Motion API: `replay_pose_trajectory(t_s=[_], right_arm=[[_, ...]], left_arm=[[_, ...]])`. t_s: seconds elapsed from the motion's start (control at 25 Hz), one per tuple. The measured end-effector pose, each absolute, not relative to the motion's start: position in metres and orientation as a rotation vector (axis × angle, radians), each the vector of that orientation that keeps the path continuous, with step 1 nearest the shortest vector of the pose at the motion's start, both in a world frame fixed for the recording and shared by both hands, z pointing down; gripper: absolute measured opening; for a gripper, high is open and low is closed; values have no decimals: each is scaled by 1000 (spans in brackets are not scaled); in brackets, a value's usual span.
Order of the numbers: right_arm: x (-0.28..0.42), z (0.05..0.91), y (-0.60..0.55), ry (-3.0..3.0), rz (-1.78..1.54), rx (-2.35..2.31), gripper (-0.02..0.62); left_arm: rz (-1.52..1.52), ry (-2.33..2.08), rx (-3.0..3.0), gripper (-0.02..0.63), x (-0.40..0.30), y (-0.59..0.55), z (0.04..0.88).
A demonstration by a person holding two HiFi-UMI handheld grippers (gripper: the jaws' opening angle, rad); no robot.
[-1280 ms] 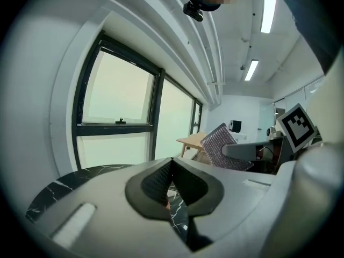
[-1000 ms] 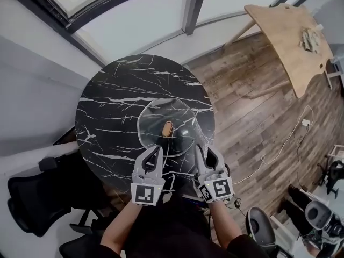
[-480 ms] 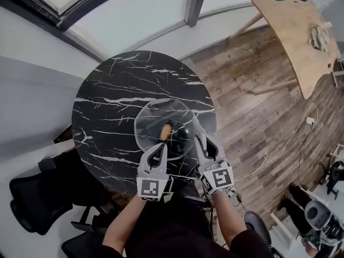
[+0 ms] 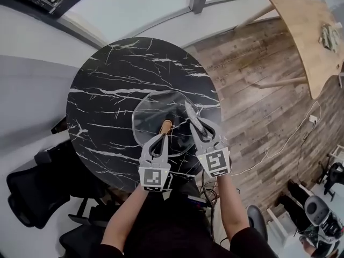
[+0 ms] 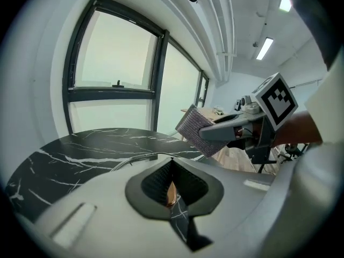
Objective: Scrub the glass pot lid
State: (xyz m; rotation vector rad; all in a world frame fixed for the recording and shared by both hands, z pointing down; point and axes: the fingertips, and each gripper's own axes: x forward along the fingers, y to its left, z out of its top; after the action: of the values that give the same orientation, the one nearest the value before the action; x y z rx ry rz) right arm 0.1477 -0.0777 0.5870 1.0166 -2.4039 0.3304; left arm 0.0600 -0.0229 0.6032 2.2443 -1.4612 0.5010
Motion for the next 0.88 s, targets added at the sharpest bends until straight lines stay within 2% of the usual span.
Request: replay_pose_trajectory(t_s=[0.6, 0.88], right_arm=[[125, 687, -88, -2153, -4, 494, 75], [115, 708, -78, -2094, 6, 415, 74]], left_arm=[[512, -1454, 2179, 3, 55, -18, 630], [490, -1478, 2160, 3, 52, -16, 634]])
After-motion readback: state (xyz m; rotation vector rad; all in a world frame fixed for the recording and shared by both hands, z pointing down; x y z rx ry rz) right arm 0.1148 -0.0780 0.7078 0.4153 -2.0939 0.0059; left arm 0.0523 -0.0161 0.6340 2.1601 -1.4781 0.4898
